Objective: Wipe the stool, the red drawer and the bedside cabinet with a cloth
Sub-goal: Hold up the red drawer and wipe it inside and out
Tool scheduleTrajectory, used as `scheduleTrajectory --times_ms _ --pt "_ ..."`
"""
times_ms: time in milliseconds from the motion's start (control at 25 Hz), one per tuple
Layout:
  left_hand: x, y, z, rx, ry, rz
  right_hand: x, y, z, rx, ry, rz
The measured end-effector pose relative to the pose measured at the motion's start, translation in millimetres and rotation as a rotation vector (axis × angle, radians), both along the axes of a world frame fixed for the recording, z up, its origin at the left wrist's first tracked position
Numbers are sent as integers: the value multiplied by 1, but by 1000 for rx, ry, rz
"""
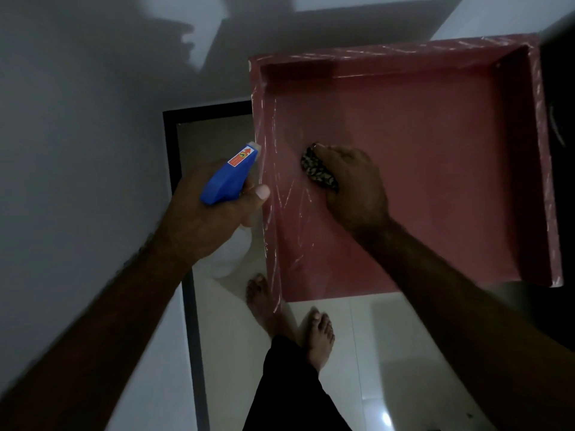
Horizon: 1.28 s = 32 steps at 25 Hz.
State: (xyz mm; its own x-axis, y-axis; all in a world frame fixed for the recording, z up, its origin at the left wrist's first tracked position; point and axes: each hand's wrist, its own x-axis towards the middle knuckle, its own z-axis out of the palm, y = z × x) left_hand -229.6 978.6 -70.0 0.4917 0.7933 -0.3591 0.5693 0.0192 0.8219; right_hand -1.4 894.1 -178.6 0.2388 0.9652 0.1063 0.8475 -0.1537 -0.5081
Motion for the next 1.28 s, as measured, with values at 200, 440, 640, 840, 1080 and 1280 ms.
scheduleTrajectory --times_ms 200,440,640,840,1080,1280 --pt "-7 -19 3 -13 -12 35 23 -15 -4 19 7 -80" --pt "-9 -40 7 -16 3 60 -13 -36 -1 -36 24 48" --pt "-13 -56 12 -24 7 66 10 -51 -2 -57 -7 -58" --pt "-21 -69 11 -51 7 72 -27 -70 2 -101 22 -37" --pt "-25 -83 9 -49 -22 71 -14 -86 1 -55 9 6" --pt "-26 -91 10 -60 -5 75 -30 -97 2 -95 31 -84"
